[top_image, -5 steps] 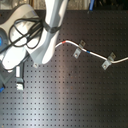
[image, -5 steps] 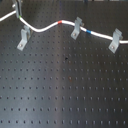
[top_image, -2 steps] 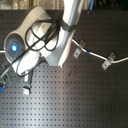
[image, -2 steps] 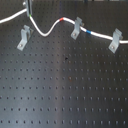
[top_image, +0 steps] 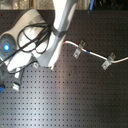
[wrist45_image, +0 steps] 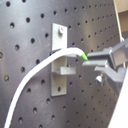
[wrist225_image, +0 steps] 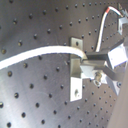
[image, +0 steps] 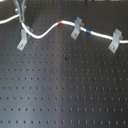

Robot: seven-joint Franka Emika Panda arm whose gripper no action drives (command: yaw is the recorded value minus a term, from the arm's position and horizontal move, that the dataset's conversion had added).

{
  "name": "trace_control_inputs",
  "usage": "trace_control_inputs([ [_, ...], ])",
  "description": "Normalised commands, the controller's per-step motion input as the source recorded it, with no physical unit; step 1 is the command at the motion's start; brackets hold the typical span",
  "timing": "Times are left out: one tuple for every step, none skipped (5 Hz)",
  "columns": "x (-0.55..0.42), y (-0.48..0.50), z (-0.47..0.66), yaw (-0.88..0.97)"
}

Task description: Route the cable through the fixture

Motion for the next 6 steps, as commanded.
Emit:
trace_control_inputs([
  [-0.144, 0.053, 0.03, 0.05],
  [-0.288, -0.132, 0.00, 0.01],
  [-0.340, -0.146, 0.05, 0.07],
  [-0.072, -0.031, 0.24, 0.01],
  [-0.013, 0.074, 0.60, 0.07],
  [-0.016, 0.075, 0.54, 0.03],
])
